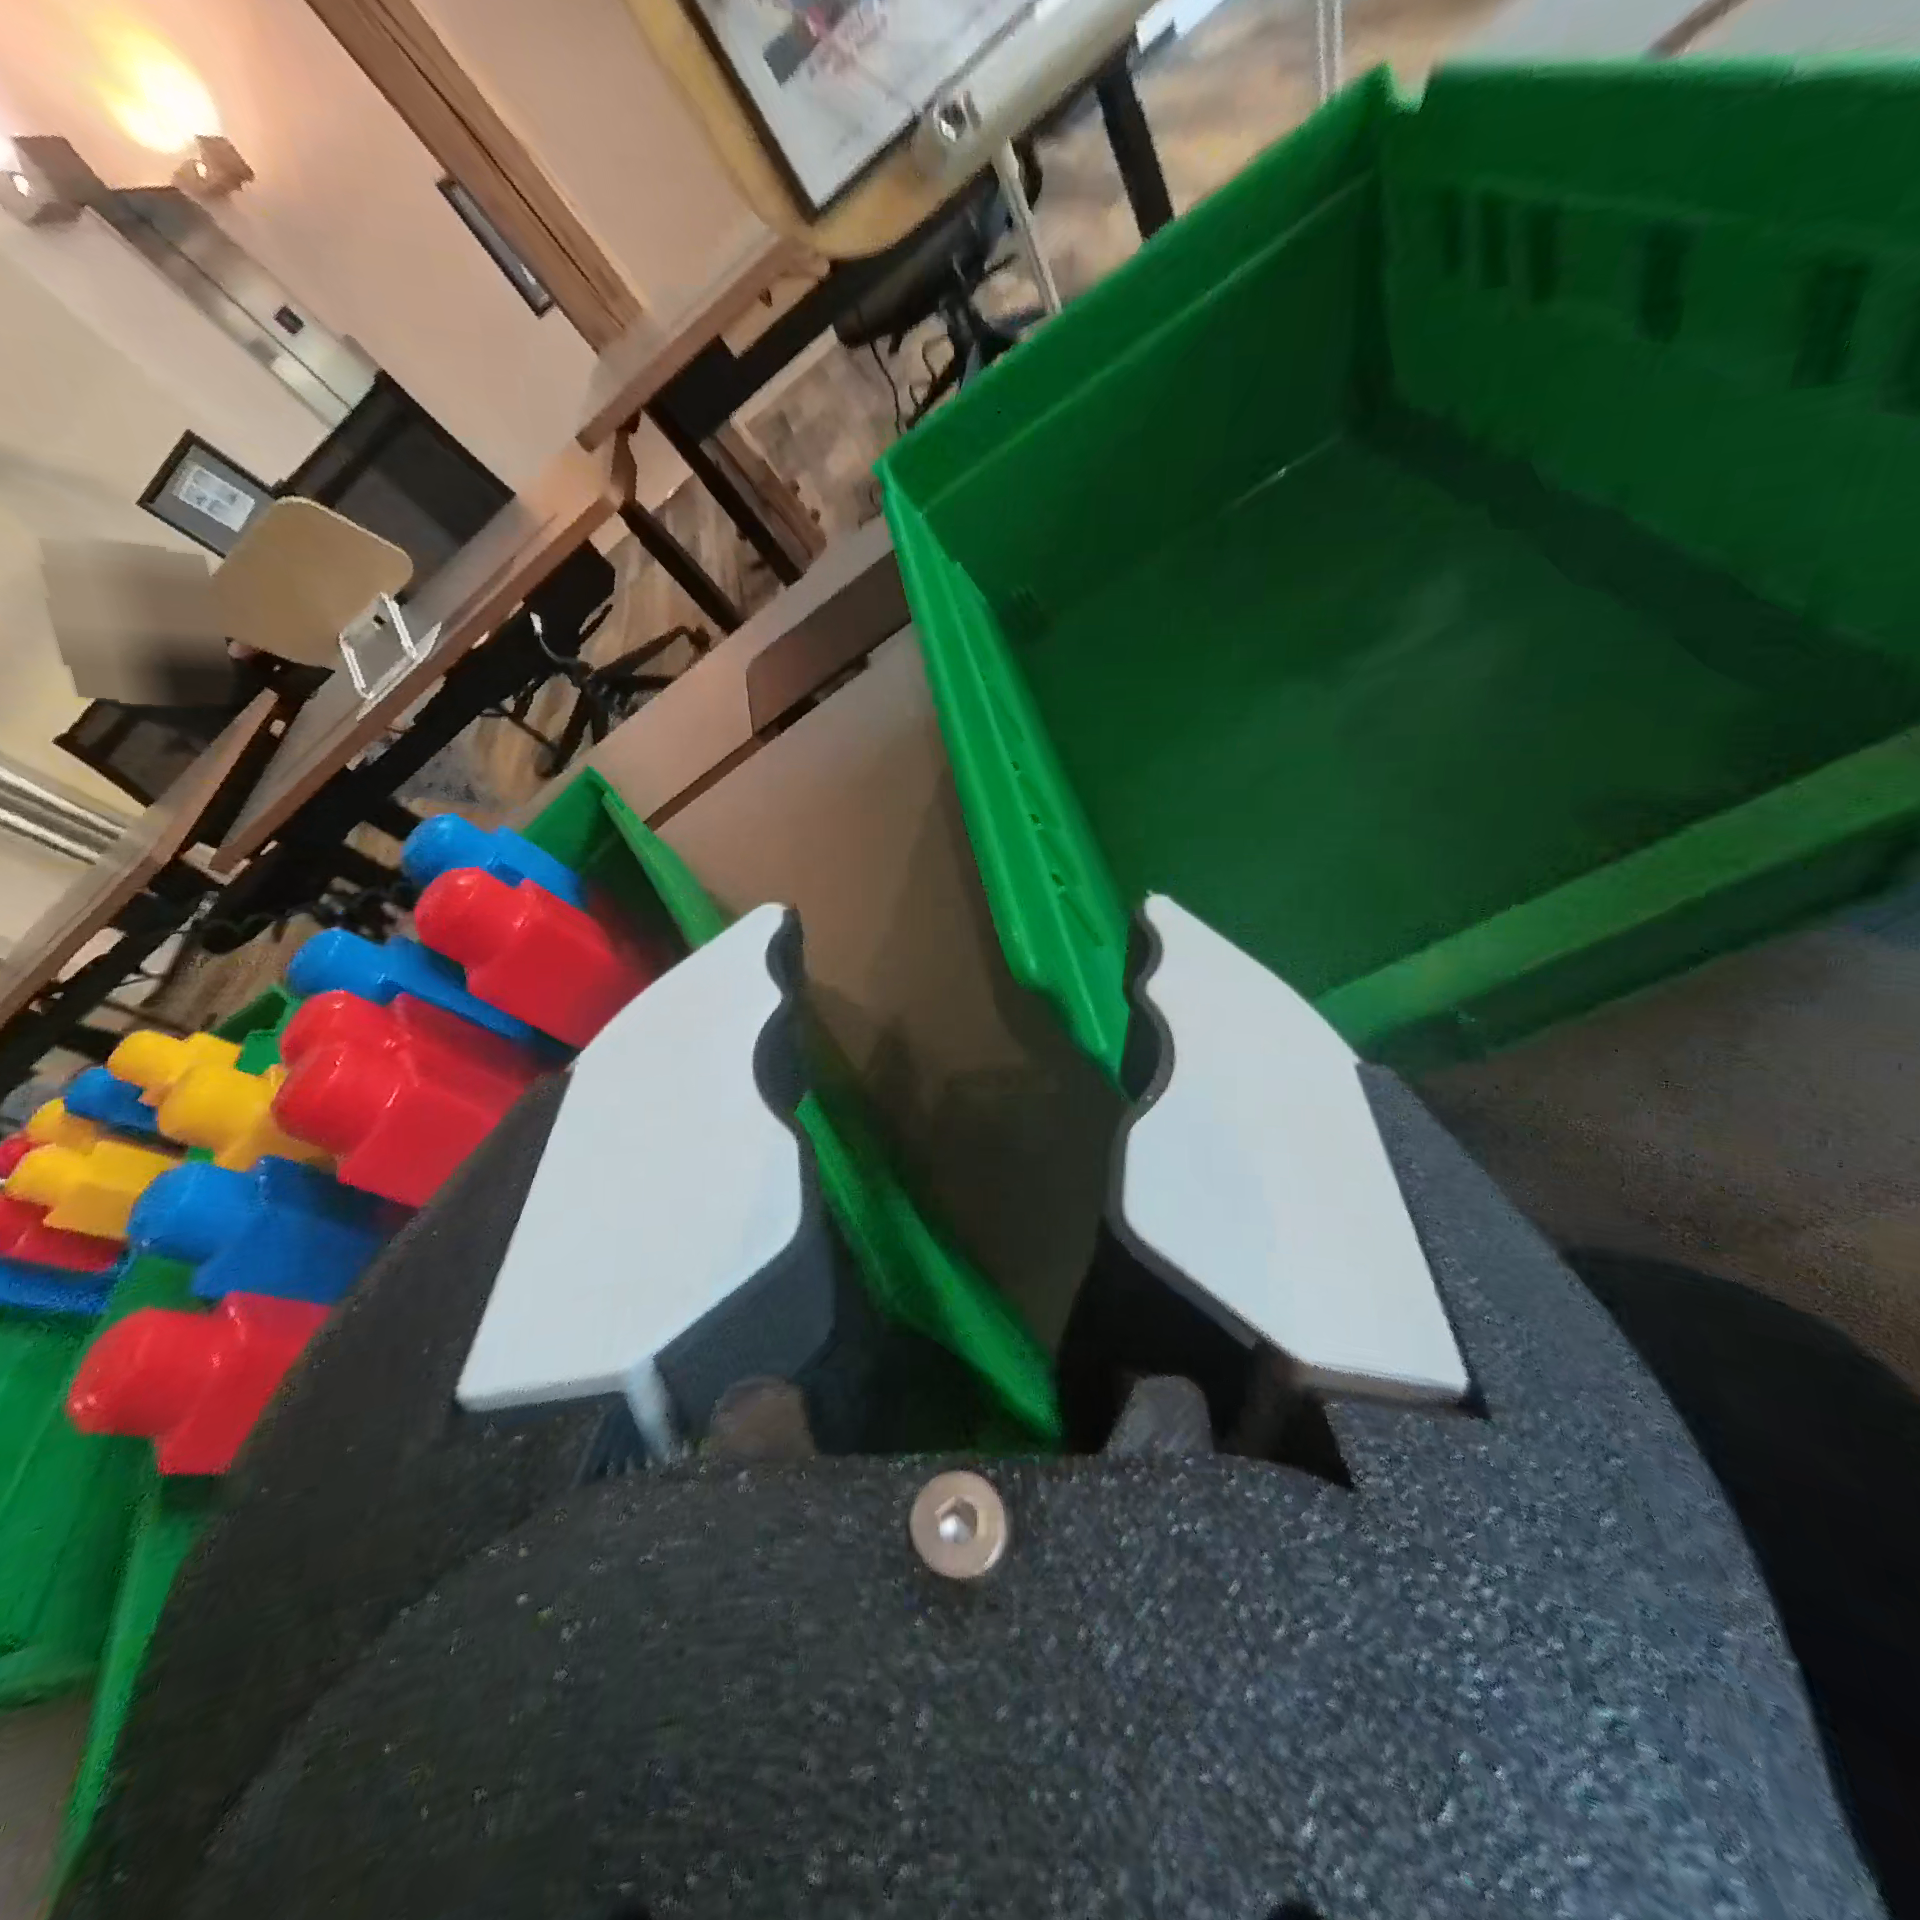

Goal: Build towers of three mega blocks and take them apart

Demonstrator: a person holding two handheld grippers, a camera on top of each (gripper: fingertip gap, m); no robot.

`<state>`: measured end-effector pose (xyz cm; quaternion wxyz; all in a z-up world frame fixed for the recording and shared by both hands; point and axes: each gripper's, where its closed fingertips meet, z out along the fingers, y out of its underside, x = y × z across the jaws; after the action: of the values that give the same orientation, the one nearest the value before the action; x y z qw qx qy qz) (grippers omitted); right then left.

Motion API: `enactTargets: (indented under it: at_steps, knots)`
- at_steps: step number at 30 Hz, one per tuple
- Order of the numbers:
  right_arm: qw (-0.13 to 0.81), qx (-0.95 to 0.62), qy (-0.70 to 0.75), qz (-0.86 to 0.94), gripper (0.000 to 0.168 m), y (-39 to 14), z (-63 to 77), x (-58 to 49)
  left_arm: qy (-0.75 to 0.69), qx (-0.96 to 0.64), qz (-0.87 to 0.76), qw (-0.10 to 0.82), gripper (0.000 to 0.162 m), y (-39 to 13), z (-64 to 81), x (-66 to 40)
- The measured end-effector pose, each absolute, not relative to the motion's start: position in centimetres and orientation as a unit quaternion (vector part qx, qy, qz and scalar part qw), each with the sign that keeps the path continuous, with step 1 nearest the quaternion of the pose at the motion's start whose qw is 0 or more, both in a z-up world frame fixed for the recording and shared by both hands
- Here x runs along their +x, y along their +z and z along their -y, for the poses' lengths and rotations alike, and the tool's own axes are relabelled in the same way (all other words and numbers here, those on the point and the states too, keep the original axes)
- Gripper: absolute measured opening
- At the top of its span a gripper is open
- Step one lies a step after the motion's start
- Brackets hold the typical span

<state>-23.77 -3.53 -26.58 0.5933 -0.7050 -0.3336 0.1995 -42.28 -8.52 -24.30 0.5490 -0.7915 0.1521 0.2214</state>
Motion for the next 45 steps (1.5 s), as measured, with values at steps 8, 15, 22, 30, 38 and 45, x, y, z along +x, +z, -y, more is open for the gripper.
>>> enactTargets:
  at_steps: [8,15,22,30,38,45]
  knots:
    - [0.558,-0.733,0.099,0.376,0.075,-28.0,1.2,-24.3,0.296,-0.821,-0.198,0.447,0.05,-26.5,5.8,-42.6]
    - [0.517,-0.737,-0.054,0.433,0.021,-29.6,-0.1,-22.5,0.293,-0.819,-0.226,0.439,0.019,-27.3,5.3,-41.9]
    - [0.572,-0.704,-0.065,0.416,0.015,-27.3,0.6,-20.4,0.267,-0.764,-0.216,0.546,0.013,-23.3,6.5,-38.8]
    - [0.621,-0.692,-0.09,0.358,0.016,-21.8,1.8,-12.6,0.225,-0.702,-0.245,0.629,0.015,-17.3,7.0,-31.2]
    - [0.615,-0.715,-0.154,0.296,0.015,-20.7,2.6,0.2,0.152,-0.669,-0.31,0.658,0.016,-16.8,4.6,-19.2]
    - [0.592,-0.748,-0.188,0.235,0.015,-22.7,2.8,10.1,0.096,-0.659,-0.359,0.654,0.017,-18.6,1.6,-9.2]
